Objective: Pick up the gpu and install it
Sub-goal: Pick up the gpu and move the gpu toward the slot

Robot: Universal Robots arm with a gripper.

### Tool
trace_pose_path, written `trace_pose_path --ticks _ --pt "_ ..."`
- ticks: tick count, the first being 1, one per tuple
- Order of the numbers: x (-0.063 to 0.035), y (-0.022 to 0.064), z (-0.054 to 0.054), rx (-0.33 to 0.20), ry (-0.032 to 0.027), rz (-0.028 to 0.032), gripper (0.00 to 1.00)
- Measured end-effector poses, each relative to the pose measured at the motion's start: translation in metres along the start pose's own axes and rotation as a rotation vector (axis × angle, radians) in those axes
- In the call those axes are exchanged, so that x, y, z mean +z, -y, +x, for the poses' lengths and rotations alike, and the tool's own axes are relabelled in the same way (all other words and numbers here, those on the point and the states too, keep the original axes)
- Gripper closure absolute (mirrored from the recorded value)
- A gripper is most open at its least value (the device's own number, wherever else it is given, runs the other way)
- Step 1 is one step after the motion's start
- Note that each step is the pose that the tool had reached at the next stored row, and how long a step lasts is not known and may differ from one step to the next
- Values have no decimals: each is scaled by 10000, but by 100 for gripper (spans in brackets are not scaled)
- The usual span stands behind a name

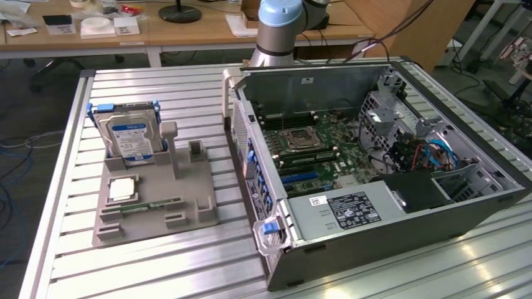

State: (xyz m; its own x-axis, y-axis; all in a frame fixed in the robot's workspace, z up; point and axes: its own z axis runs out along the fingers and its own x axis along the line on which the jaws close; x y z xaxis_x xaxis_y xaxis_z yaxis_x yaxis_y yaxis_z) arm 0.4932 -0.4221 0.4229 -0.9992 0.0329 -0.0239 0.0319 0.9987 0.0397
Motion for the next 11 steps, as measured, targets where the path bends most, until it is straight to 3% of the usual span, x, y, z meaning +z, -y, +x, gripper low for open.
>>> trace_pose_path --ticks 11 --pt "-6 14 493 0 1 2 74"
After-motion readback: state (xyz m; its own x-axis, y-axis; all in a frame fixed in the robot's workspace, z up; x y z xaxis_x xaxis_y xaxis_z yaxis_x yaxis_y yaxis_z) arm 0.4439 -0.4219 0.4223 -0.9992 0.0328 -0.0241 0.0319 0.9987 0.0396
